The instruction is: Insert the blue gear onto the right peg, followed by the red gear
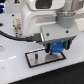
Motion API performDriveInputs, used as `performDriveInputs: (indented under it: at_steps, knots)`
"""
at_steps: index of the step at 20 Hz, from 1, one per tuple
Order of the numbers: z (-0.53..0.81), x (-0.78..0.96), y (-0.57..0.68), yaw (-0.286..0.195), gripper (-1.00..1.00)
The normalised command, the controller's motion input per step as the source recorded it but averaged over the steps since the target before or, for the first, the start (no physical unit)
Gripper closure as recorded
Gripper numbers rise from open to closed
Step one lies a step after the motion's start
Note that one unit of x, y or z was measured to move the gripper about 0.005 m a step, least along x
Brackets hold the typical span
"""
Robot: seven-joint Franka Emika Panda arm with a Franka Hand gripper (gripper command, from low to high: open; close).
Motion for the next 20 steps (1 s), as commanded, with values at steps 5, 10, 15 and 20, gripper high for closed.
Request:
performDriveInputs:
  at_steps: [5, 10, 15, 20]
  knots:
    - [0.29, 0.21, -0.26, 0.000, 1.00]
    - [-0.04, 0.11, -0.28, 0.000, 1.00]
    - [-0.10, 0.07, -0.12, 0.000, 1.00]
    - [-0.04, 0.13, -0.03, 0.000, 1.00]
